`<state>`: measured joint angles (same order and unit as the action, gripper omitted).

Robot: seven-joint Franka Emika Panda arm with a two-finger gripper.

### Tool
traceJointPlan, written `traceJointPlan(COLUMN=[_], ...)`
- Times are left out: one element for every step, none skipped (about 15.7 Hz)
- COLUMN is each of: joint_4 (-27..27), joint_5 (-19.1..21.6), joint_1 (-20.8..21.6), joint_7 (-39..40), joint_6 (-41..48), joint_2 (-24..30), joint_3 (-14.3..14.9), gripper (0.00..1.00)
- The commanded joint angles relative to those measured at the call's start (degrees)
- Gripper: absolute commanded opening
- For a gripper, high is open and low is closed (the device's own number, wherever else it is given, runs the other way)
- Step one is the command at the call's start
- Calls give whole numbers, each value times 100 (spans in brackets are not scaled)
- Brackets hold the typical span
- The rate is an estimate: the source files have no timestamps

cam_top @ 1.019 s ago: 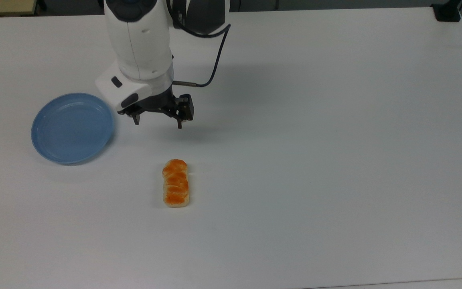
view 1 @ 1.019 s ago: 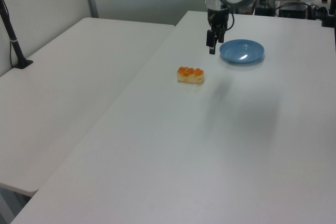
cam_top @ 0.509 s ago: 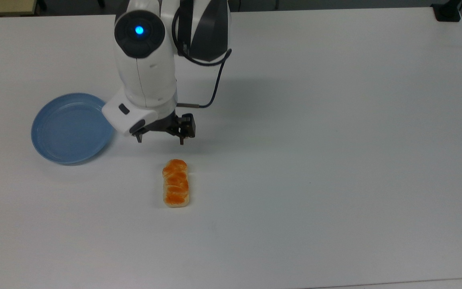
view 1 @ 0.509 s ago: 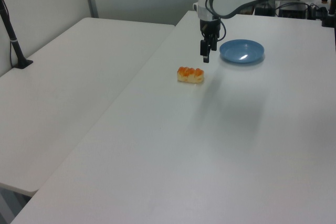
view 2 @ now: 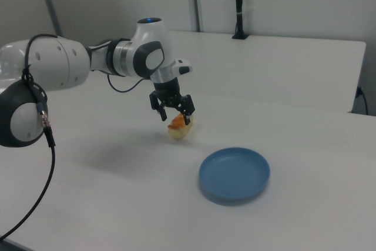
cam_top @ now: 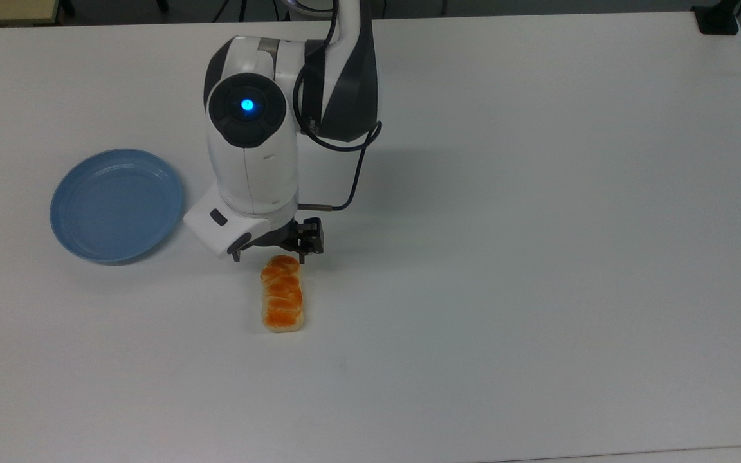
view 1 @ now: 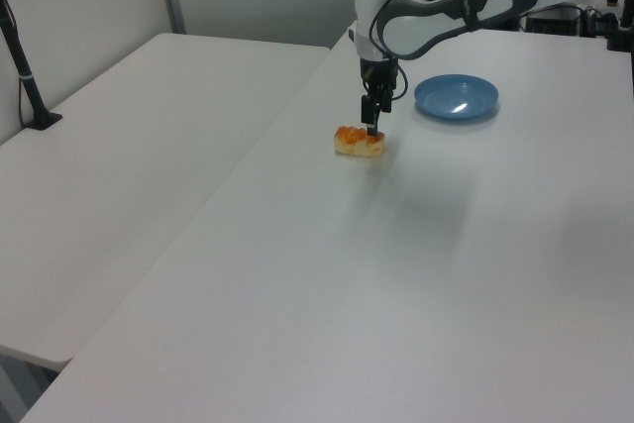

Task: Put the bread on a plate
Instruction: 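Close the gripper on the bread roll and lift it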

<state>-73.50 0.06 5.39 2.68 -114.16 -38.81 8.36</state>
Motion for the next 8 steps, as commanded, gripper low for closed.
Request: traceJointPlan(joint_4=[143, 143, 143, 143, 143, 134, 134, 134], joint_5=[-50, -50, -58, -58, -67, -93, -85, -93], joint_1=[6, 6, 6, 6, 6, 6, -2, -29], joint_7=[-188, -267, -329, -364, -417, -417, -417, -417], joint_6=[-106, -115, -132, -228, -316, -352, -352, -352], joint_2=[-109, -117, -170, -205, -223, -232, -232, -232], joint_3=[-168, -177, -186, -186, -177, -177, -160, -160], gripper=[98, 99, 100, 100, 99, 99, 99, 99])
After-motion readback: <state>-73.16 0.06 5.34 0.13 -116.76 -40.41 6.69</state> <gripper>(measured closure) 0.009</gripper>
